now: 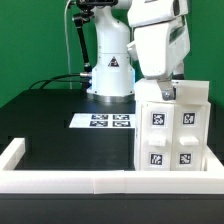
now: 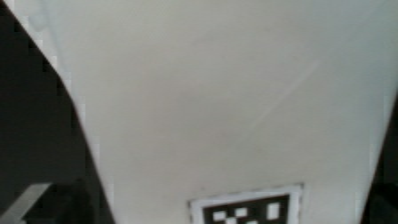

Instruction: Assemble cabinet

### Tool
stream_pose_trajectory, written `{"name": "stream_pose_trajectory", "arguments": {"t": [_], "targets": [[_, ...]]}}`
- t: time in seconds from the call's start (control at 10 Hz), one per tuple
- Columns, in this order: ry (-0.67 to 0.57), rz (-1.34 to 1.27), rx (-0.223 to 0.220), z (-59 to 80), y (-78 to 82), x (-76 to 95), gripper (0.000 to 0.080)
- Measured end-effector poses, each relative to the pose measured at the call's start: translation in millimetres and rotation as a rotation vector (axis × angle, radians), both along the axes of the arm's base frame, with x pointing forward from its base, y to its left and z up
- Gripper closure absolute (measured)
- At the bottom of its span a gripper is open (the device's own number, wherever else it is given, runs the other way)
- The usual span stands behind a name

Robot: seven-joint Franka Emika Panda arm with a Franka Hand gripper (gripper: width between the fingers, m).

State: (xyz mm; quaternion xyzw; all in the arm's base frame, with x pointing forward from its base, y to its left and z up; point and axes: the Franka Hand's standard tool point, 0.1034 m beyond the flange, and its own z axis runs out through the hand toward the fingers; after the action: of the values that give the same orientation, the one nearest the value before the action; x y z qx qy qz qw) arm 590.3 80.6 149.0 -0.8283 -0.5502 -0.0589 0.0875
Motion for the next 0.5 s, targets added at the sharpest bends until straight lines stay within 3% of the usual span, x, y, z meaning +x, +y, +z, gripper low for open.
{"name": "stream_pose_trajectory", "arguments": {"t": [0.1, 0.2, 0.5], "targets": [[0.002, -0.010, 0.000, 0.0, -0.1, 0.1, 0.0207], [0.009, -0.041, 0.000, 0.0, -0.3, 0.1, 0.0243], [0.050, -0.233, 0.002, 0.3, -4.3, 1.0, 0.0243]]}}
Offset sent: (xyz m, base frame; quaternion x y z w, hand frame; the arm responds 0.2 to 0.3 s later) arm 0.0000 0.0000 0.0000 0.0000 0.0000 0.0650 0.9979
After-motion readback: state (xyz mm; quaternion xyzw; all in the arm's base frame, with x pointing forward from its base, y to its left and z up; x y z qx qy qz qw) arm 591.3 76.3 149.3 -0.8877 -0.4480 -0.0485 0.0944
